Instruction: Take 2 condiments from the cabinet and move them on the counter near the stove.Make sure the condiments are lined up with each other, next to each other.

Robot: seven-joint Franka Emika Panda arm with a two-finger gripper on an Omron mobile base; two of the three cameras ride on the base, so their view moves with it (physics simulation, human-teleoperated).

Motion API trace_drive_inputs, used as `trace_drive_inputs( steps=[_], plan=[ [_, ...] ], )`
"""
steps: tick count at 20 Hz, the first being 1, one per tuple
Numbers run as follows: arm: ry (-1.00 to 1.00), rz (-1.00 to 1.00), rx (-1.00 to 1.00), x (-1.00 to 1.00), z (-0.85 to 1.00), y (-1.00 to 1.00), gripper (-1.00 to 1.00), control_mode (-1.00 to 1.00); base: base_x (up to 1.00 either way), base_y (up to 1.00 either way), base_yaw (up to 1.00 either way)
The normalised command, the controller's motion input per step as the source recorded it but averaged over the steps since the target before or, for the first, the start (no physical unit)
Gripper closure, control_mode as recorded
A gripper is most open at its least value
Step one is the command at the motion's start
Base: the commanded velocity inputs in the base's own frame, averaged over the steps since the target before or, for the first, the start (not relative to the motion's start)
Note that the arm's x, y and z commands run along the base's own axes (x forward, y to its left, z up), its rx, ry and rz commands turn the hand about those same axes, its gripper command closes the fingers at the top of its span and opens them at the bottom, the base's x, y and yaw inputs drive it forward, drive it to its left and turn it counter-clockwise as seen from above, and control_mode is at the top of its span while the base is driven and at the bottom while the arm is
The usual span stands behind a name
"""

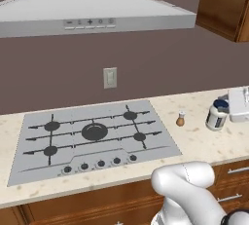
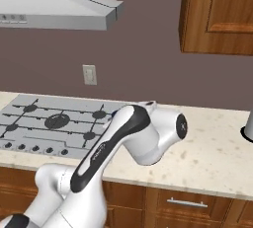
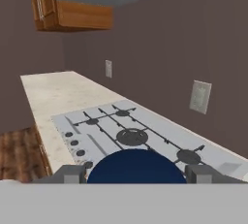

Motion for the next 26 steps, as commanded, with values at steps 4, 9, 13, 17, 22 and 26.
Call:
trace_drive_inputs(
  steps=[4,9,13,17,22,26],
  plan=[
    [0.0,0.0,0.0,0.22,-0.4,-0.23,1.0,-1.0,0.0,0.0,0.0],
    [0.0,0.01,0.0,0.16,-0.32,-0.14,1.0,-1.0,0.0,0.0,0.0],
    [0.0,0.02,0.0,0.11,-0.27,-0.05,1.0,-1.0,0.0,0.0,0.0],
    [0.0,0.02,0.0,0.14,-0.21,-0.06,1.0,-1.0,0.0,0.0,0.0],
    [0.0,0.02,0.0,0.22,-0.17,-0.03,1.0,-1.0,0.0,0.0,0.0],
    [0.0,0.02,0.0,0.23,-0.12,-0.08,1.0,-1.0,0.0,0.0,0.0]
  ],
)
